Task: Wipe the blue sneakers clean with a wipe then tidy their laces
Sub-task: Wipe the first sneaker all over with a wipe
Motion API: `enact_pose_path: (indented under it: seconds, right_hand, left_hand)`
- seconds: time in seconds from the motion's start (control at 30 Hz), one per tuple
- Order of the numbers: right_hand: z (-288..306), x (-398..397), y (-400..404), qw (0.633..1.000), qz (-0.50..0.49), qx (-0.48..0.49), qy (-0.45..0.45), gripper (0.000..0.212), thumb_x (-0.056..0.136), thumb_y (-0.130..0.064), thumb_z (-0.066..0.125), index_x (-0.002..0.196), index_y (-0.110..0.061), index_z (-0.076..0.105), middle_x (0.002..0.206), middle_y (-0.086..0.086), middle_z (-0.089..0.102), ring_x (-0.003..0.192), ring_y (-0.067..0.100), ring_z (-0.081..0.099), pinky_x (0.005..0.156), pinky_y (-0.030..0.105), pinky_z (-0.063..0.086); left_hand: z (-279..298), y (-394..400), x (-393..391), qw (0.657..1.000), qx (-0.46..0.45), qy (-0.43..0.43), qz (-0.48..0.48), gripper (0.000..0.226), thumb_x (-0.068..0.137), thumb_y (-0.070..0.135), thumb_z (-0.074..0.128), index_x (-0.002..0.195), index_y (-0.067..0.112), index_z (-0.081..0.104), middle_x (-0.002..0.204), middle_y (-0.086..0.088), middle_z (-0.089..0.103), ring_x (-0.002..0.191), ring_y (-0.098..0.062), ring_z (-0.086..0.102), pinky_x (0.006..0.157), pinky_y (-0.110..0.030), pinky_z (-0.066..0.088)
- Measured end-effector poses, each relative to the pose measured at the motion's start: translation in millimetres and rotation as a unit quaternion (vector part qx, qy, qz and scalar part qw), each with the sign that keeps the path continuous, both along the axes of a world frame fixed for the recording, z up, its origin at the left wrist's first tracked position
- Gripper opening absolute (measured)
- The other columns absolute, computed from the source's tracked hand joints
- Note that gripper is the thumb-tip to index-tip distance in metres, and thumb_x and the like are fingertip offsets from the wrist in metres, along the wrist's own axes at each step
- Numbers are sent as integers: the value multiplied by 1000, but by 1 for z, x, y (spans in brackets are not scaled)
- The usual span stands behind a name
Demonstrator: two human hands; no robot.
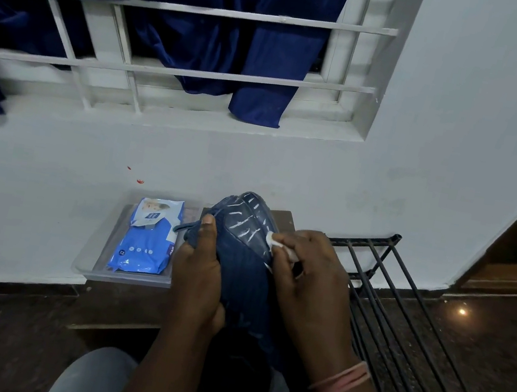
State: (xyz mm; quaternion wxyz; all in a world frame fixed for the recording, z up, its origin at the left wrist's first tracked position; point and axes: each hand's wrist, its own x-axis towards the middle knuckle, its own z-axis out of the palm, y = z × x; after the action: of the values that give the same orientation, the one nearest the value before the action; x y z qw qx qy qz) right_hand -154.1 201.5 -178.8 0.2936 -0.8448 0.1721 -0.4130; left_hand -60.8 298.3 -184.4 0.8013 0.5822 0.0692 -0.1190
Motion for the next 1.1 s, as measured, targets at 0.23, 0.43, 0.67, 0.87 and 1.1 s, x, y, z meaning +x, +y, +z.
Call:
enact_pose_path:
  seconds: [0.23,0.43,0.67,0.87,1.1]
  right_hand:
    - [-9,-6,8,997,53,-6,52,16,93,-10,68,103,-20,74,97,-6,59,88,4,59,78,17,48]
    - [5,2,12,998,43,-26,41,17,95,-9,65,105,-20,72,96,-5,59,85,3,55,78,4,38]
    - [6,3,16,998,32,-19,46,16,95,-8,60,100,-21,69,96,-6,57,87,3,53,78,5,36]
    - [-1,-1,18,997,25,-27,70,15,95,-10,61,100,-22,69,96,-6,58,88,7,56,78,23,49]
    - [15,10,17,999,-2,-30,28,13,95,-9,62,99,-19,69,94,-5,55,82,5,51,72,9,34]
  left_hand:
    - [-2,5,4,1000,7,-9,15,64,80,72,63,105,15,74,103,-6,78,99,-29,74,93,-57,58]
    - [2,3,2,999,22,-40,5,62,85,74,59,105,17,75,103,-4,78,100,-27,74,95,-56,56]
    - [1,2,2,999,17,-43,19,68,78,77,59,110,19,73,107,-1,78,103,-24,74,97,-54,56]
    - [3,7,4,997,31,-57,29,65,76,79,58,101,22,75,100,2,79,99,-25,74,95,-55,56]
    - [9,1,-2,994,66,-84,3,47,98,61,54,97,19,74,94,3,79,94,-21,75,94,-52,57]
